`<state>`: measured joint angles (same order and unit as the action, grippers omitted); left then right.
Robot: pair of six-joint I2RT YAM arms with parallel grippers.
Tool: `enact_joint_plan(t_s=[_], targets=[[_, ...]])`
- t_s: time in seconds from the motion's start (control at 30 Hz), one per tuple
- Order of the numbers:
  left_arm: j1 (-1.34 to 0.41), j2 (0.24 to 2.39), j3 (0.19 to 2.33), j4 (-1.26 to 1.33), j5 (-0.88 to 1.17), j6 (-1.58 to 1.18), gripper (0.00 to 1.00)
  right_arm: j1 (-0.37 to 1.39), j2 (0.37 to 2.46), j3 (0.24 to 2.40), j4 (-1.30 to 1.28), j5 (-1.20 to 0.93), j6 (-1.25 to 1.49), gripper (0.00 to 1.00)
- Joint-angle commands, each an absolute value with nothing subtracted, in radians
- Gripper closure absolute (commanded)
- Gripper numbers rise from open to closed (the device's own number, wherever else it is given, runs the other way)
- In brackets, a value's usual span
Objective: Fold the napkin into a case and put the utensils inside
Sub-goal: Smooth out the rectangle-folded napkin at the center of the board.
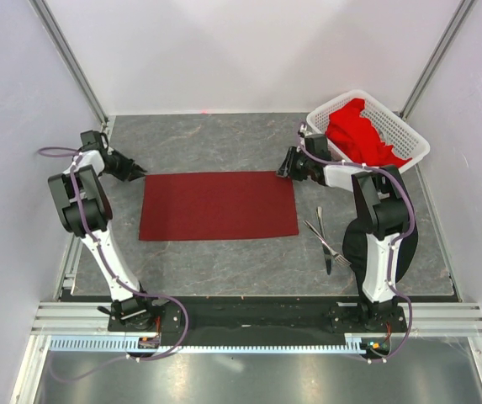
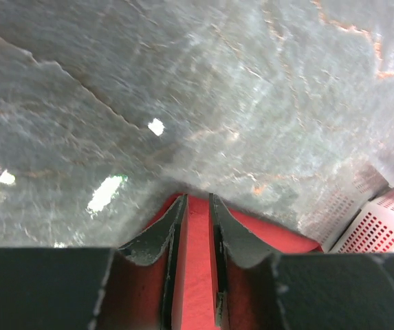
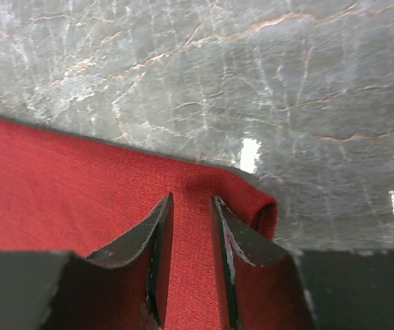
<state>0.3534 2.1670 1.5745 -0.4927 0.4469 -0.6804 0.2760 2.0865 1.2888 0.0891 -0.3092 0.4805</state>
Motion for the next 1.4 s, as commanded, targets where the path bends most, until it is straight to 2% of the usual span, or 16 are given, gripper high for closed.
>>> enact_joint_plan(t_s=[0.0, 0.3, 0.53, 0.77, 1.0, 1.13, 1.2, 1.23, 1.37], targets=[[0.348, 2.203, 1.615, -0.505, 0.46, -0.684, 0.76, 0.273, 2.086, 1.325, 0.043, -0.25, 0.42, 0.64], [0.334, 2.036, 1.588, -0.517, 0.41, -0.669, 0.75, 0.276, 1.996, 1.384, -0.017, -0.248, 0.409, 0.62], [0.308, 1.927, 1.399, -0.422, 0.446, -0.702, 0.75, 0.314, 2.045, 1.394, 0.046, -0.325, 0.489, 0.6], [0.31, 2.026, 1.385, -0.405, 0.449, -0.692, 0.77, 0.342, 2.065, 1.365, 0.097, -0.342, 0.526, 0.6], [0.311, 2.149, 1.523, -0.466, 0.394, -0.651, 0.79, 0.341, 2.04, 1.318, 0.069, -0.307, 0.477, 0.6], [0.307, 2.097, 1.487, -0.466, 0.391, -0.649, 0.79, 0.342, 1.973, 1.287, -0.026, -0.266, 0.45, 0.6], [0.293, 2.022, 1.457, -0.469, 0.377, -0.649, 0.78, 0.341, 1.91, 1.263, -0.101, -0.233, 0.446, 0.55], [0.287, 1.993, 1.447, -0.472, 0.371, -0.652, 0.76, 0.342, 1.895, 1.261, -0.132, -0.224, 0.445, 0.48], [0.255, 1.823, 1.369, -0.471, 0.359, -0.678, 0.69, 0.348, 1.819, 1.241, -0.285, -0.14, 0.431, 0.31]])
